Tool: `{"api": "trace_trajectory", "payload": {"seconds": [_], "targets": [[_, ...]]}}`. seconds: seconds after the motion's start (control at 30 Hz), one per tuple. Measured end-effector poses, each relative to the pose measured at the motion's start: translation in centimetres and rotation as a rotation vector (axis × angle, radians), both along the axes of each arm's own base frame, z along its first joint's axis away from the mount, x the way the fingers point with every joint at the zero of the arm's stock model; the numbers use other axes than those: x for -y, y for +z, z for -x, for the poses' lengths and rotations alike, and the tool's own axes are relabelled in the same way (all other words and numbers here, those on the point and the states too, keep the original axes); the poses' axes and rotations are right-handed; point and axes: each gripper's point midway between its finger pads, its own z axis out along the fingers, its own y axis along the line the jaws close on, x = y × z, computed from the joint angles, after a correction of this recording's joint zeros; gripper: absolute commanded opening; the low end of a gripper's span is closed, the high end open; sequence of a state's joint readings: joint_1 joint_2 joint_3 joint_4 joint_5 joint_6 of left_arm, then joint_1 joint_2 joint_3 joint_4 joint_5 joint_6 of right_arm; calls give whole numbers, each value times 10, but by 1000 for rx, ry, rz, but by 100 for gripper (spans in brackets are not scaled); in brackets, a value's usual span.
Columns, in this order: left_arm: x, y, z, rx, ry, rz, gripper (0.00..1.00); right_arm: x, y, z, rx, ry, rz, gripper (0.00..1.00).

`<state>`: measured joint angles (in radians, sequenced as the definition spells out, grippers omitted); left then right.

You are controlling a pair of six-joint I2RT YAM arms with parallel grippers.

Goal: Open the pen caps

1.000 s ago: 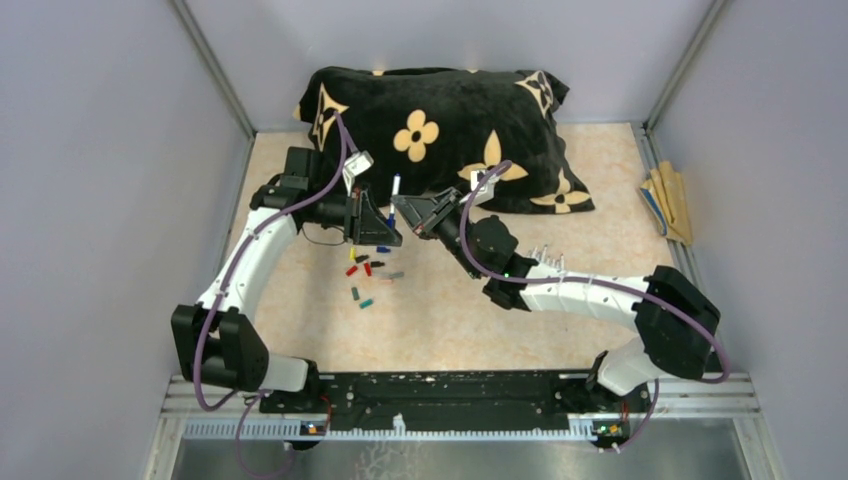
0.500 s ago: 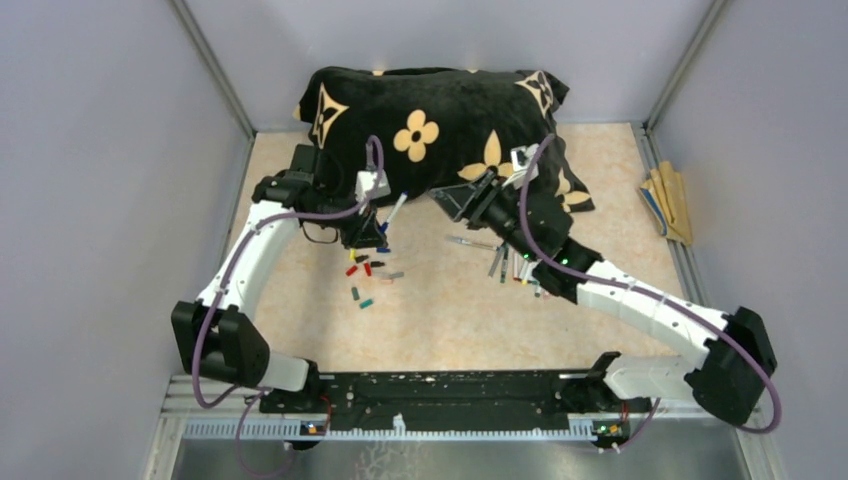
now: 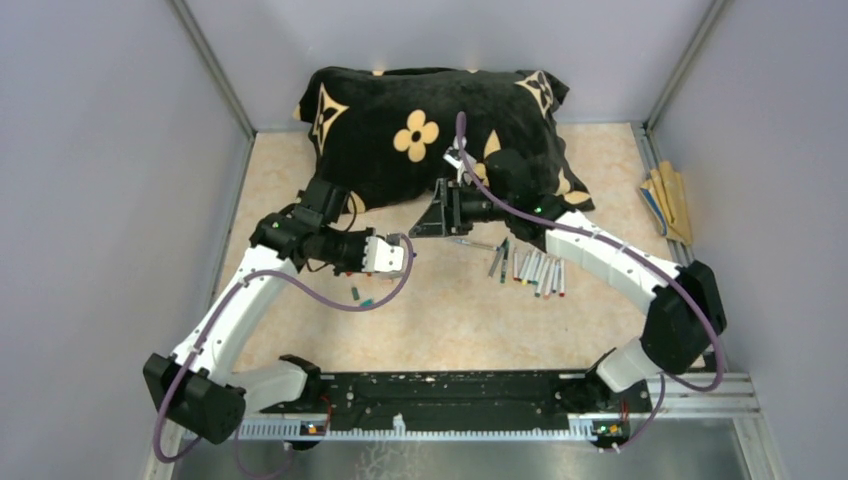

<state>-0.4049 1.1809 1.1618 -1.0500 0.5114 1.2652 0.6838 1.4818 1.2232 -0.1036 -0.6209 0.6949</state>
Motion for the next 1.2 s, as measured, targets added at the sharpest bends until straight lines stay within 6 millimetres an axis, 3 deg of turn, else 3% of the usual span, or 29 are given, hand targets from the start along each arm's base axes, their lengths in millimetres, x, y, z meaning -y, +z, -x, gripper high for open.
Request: {"api": "trace_trajectory", "payload": {"seconds": [0.17, 0.5, 0.73, 0.9, 1.03, 1.1, 1.2], "targets": [[-3, -7, 8, 86, -99, -93, 7, -8, -25, 20, -83, 130, 26, 56], [-8, -20, 0, 114, -120, -200, 5, -30, -35, 63, -136, 305, 25, 47], [-5, -19, -1, 135, -129, -212, 5, -36, -41, 67, -159, 331, 20, 33], [-2, -19, 0, 138, -140, -213, 5, -43, -49, 66, -182, 339, 19, 32], [-1, -19, 0, 140, -143, -212, 5, -46, -59, 67, -201, 350, 30, 14], [-1, -17, 0, 142, -144, -212, 20, -46, -61, 67, -203, 345, 35, 0], [-2, -14, 2, 141, -140, -211, 44, -44, -65, 64, -213, 327, 53, 0]]}}
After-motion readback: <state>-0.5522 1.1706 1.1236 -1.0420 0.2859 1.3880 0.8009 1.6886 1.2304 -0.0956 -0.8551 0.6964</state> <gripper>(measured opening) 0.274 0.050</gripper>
